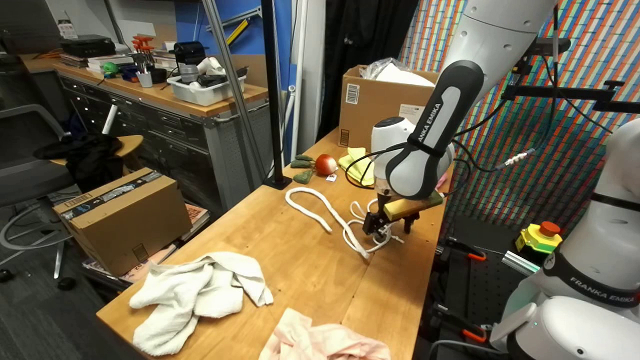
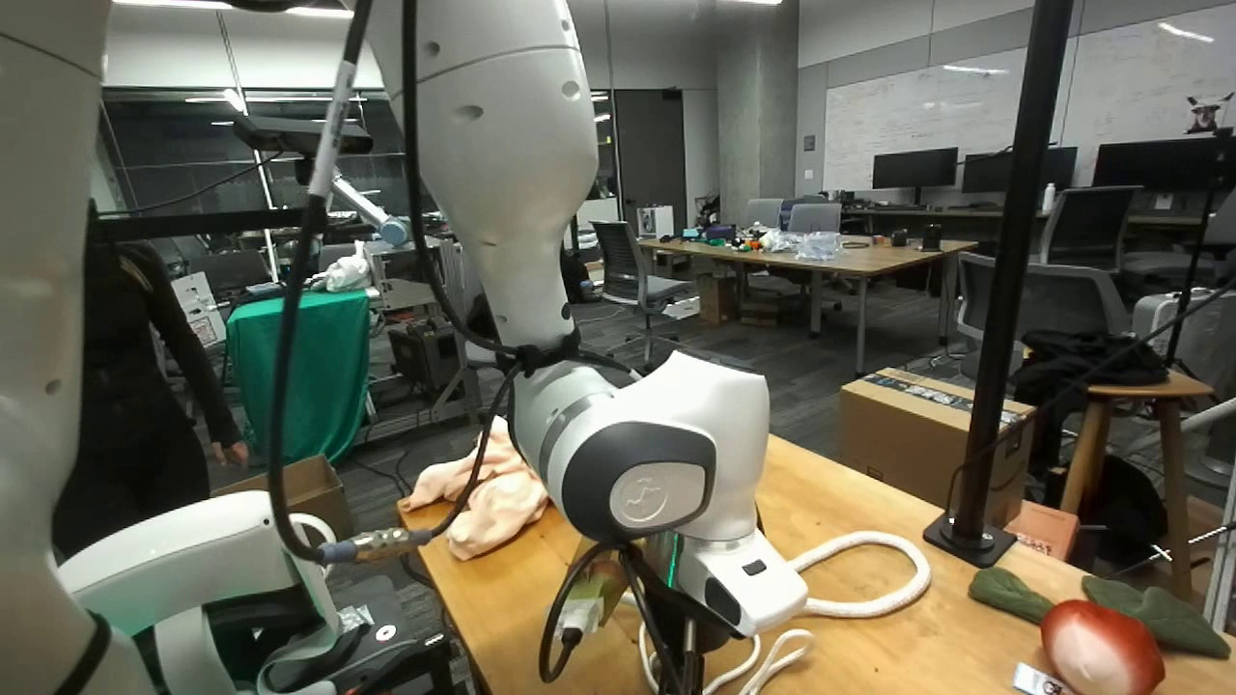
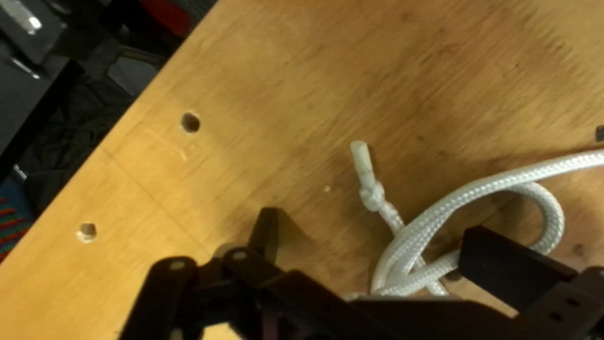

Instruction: Move the white towel to the left, move the yellow towel to the right, move the pink t-shirt to the right, move the peach t-shirt to the right, move the radish to the right, separate the two white ropes

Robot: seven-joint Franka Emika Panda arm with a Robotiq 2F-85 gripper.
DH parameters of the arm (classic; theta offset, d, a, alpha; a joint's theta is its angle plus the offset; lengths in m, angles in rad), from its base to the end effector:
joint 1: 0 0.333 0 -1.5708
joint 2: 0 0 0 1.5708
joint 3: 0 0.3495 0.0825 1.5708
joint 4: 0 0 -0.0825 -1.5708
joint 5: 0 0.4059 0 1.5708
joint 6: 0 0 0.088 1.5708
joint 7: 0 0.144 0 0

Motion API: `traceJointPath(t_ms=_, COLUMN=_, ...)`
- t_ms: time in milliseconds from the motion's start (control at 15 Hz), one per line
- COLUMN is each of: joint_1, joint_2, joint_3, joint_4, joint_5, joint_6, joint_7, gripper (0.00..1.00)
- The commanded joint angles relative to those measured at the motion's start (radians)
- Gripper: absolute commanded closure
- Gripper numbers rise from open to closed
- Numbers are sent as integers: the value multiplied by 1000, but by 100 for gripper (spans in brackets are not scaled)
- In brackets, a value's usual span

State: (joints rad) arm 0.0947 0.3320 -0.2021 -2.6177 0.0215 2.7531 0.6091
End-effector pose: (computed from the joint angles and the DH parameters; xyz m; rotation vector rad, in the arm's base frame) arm 0.4065 -0.0554 0.0985 2.8250 -1.0838 -0.2556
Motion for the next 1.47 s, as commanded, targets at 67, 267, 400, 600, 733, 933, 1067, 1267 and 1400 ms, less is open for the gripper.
traceJointPath(t_ms=67, joint_1=15, joint_2=-142, joint_3=-74, joint_4=-100, joint_5=-104, joint_6=-10, joint_7=8, gripper=0)
traceJointPath(t_ms=267, joint_1=-10, joint_2=-196, joint_3=-66, joint_4=-136, joint_5=-132, joint_6=-20, joint_7=-2, gripper=0)
traceJointPath(t_ms=400, joint_1=-29, joint_2=-224, joint_3=-48, joint_4=-160, joint_5=-122, joint_6=-27, joint_7=-18, gripper=0)
traceJointPath(t_ms=600, joint_1=-45, joint_2=-213, joint_3=-25, joint_4=-127, joint_5=-113, joint_6=-61, joint_7=-27, gripper=0)
traceJointPath(t_ms=733, joint_1=-39, joint_2=-234, joint_3=-23, joint_4=-123, joint_5=-151, joint_6=-75, joint_7=-4, gripper=0)
traceJointPath(t_ms=933, joint_1=-17, joint_2=-319, joint_3=-16, joint_4=-140, joint_5=-279, joint_6=-119, joint_7=53, gripper=0)
traceJointPath(t_ms=1067, joint_1=-20, joint_2=-375, joint_3=36, joint_4=-144, joint_5=-323, joint_6=-162, joint_7=44, gripper=0)
traceJointPath(t_ms=1267, joint_1=-17, joint_2=-415, joint_3=144, joint_4=-117, joint_5=-311, joint_6=-229, joint_7=9, gripper=0)
traceJointPath(t_ms=1400, joint_1=-8, joint_2=-407, joint_3=210, joint_4=-85, joint_5=-292, joint_6=-256, joint_7=-13, gripper=0)
